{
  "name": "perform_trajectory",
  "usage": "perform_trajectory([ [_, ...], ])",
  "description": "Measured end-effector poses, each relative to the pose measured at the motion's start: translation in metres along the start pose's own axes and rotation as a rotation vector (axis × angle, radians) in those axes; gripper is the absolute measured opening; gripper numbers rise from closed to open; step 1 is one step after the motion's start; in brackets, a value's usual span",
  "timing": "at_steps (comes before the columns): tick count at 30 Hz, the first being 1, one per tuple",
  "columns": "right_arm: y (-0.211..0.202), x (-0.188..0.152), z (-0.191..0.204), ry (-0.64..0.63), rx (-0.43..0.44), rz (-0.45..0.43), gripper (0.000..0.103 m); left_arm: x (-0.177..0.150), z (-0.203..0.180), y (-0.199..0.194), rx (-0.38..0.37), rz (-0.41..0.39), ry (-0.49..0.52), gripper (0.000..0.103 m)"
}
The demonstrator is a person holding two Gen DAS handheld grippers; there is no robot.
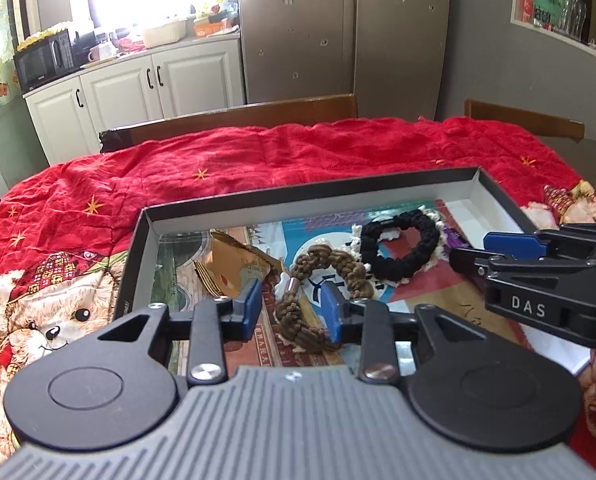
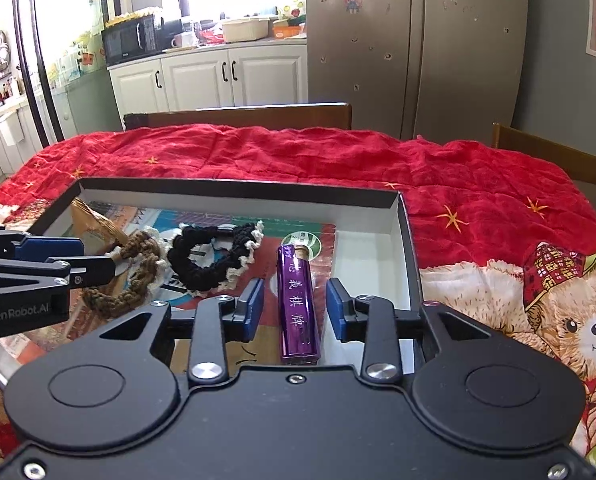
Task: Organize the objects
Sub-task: 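Open both grippers to release the rope bracelet and lighter in the box, then grasp a brown fuzzy pompom with the left gripper while the right gripper grasps another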
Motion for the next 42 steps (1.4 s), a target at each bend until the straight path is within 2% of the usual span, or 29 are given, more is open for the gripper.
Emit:
perform_trajectory([
  [5, -0.023, 0.005, 0.007, -0.020, 0.012, -0.030, 0.034, 0.002, 0.000, -0.020, -0.004, -0.031, 0.006, 0.059],
  [10, -0.048, 0.005, 0.015, -0.045, 0.022, -0.048, 0.034, 0.003, 0.007, -0.043, 0.002, -0.057, 0.001, 0.061],
  [18, -0.091, -0.011, 0.018, -0.054, 0.038, -0.063, 0.035, -0.006, 0.035, -0.091, 0.008, -0.098, -0.005, 0.065],
  [29, -0.151, -0.034, 0.033, -0.086, 0.086, -0.087, 0.037, -0.054, 0.065, -0.141, 0.003, -0.097, 0.004, 0.068],
  [36, -0.186, -0.069, 0.056, -0.147, 0.054, -0.081, 0.041, -0.085, 0.070, -0.159, -0.019, -0.091, 0.001, 0.073],
  [42, -0.201, -0.100, 0.066, -0.091, 0.093, -0.080, 0.042, -0.100, 0.072, -0.164, -0.039, -0.091, -0.043, 0.073],
])
Point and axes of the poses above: each gripper's, at about its wrist camera, not at the fingertips, and y roughly the way its jaws point, z to its left, x to its top, the point moved 9 cm from there along y, roughly the way its jaws point, and after that the axes turned 9 degrees about -y, right-handed, at the moved point
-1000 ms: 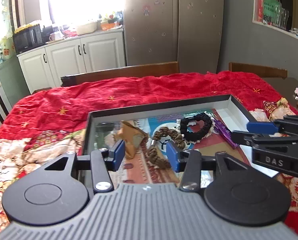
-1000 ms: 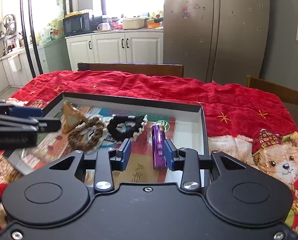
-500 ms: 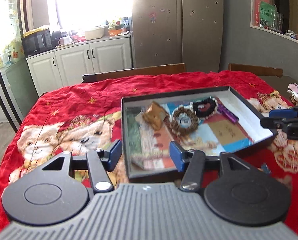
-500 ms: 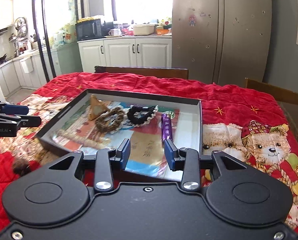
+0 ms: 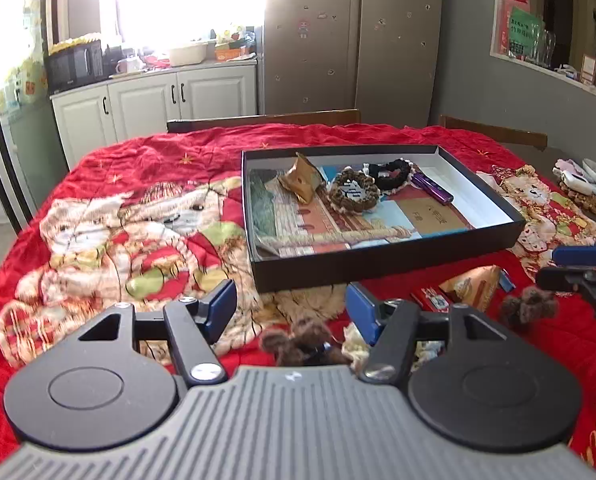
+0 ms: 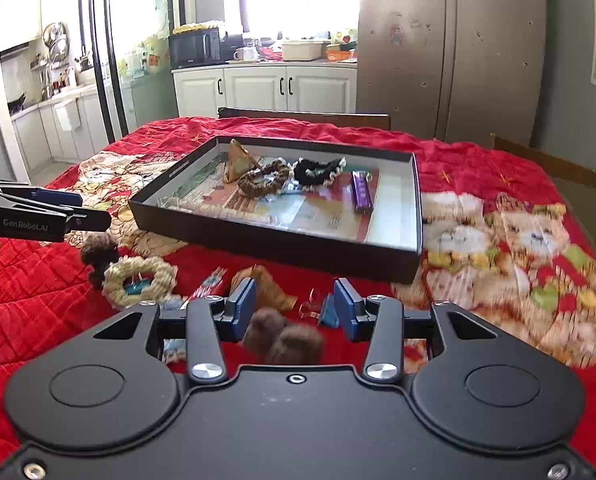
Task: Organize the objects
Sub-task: 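Grasp a brown fuzzy pompom with the left gripper while the right gripper grasps another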
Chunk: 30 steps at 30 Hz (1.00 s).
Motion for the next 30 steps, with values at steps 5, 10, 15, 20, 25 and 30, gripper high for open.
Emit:
perform_trajectory([
  [5, -0.001, -0.021, 0.007, 0.033, 0.009, -0.006, 0.044, -0.016, 0.004, 0.005, -0.009, 0.019, -0.053, 0.073],
  [10, 0.007, -0.031, 0.014, 0.011, 0.006, -0.005, 0.044, -0.024, 0.008, 0.014, -0.008, 0.026, -0.062, 0.073],
  [15, 0.013, -0.034, 0.016, 0.008, 0.004, -0.018, 0.042, -0.028, 0.008, 0.018, -0.020, 0.028, -0.074, 0.073],
  [20, 0.016, -0.040, 0.020, -0.020, 0.001, -0.003, 0.039, -0.031, 0.008, 0.021, -0.026, 0.037, -0.075, 0.063],
  [25, 0.015, -0.040, 0.018, -0.016, 0.009, -0.010, 0.031, -0.035, 0.010, 0.025, -0.039, 0.057, -0.096, 0.042],
  [30, 0.012, -0.040, 0.020, -0.020, 0.015, -0.016, 0.029, -0.034, 0.009, 0.022, -0.045, 0.053, -0.099, 0.037],
])
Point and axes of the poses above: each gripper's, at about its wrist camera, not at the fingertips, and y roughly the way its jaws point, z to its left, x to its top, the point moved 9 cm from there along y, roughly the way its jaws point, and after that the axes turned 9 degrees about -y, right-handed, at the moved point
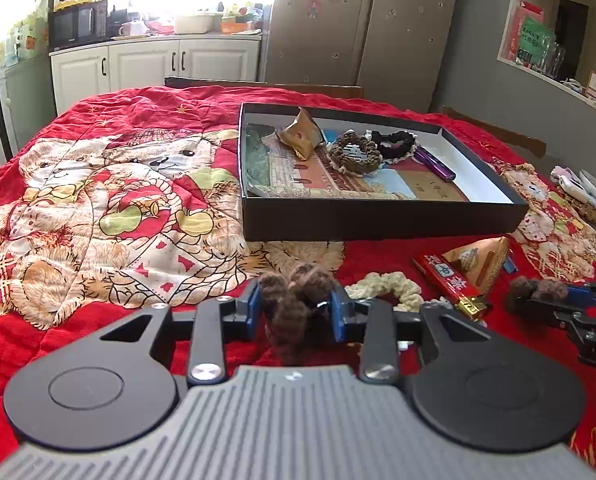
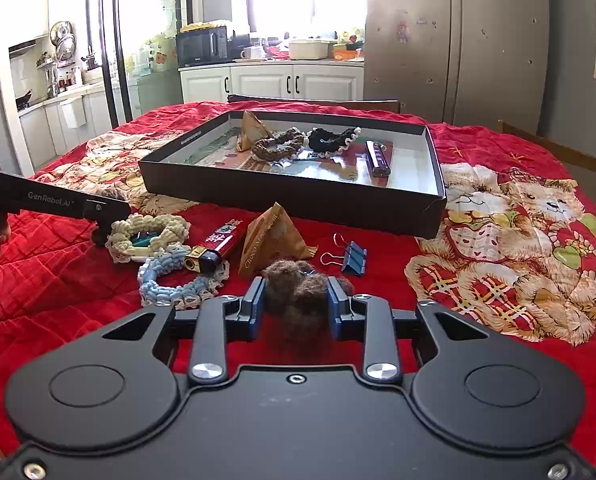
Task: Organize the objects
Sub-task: 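Grasp a brown fuzzy pompom with the left gripper while the right gripper grasps another, then carry both brown pompoms in the grippers over the black box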
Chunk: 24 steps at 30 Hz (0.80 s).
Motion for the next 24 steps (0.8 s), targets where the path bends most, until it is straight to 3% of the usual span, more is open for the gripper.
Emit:
perform_trajectory([
  [24, -0.017, 0.020, 0.003, 0.009, 0.064, -0.049, 0.028, 0.025, -0.014, -0.030, -0.047, -0.070, 0.018, 0.037],
])
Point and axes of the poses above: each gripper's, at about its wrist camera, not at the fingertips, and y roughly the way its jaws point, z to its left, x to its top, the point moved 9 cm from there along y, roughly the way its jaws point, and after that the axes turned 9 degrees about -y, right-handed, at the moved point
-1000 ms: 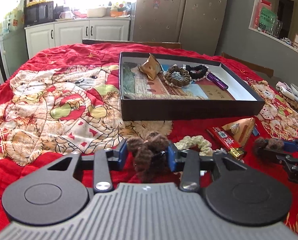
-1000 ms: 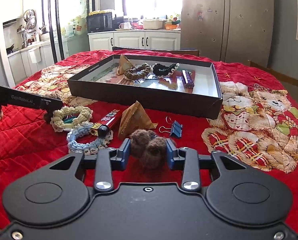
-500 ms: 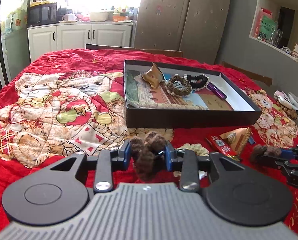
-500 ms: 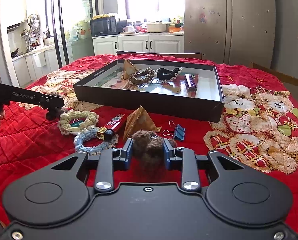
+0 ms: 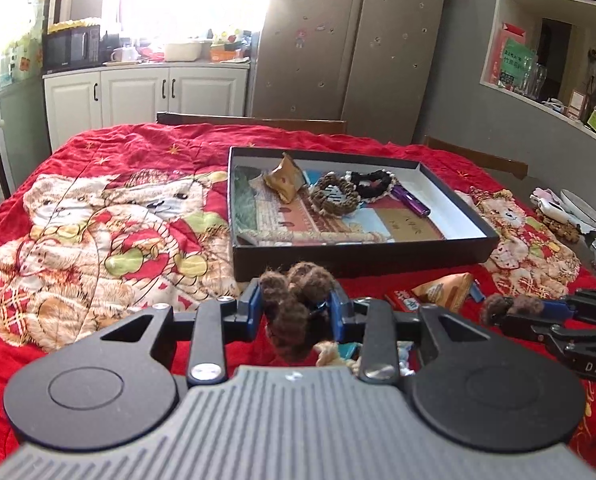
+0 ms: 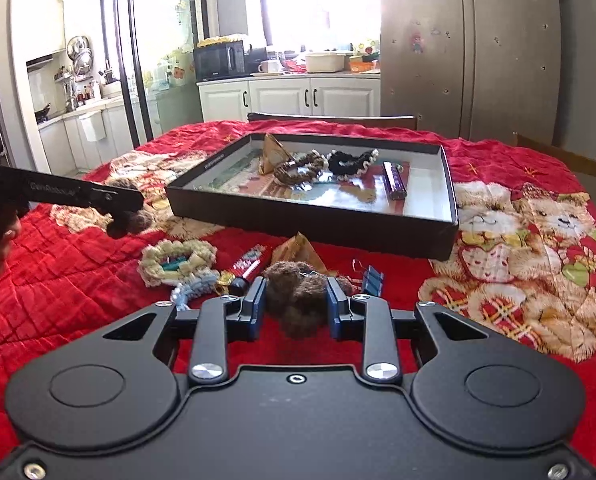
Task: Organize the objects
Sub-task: 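Carry both brown pompoms in the grippers over the black box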
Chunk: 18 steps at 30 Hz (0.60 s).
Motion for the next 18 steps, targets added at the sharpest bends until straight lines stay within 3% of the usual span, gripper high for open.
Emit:
perform_trajectory([
  [10, 0.002, 0.049, -0.006, -0.054, -0.002, -0.051, 0.029, 0.031, -0.014, 0.016, -0.007, -0.024, 0.024, 0.037],
  [18, 0.034, 0.090, -0.021, -0.076, -0.035, -0.064, 0.029, 0.062, -0.017, 0.046, 0.043, -0.056, 0.053, 0.037],
])
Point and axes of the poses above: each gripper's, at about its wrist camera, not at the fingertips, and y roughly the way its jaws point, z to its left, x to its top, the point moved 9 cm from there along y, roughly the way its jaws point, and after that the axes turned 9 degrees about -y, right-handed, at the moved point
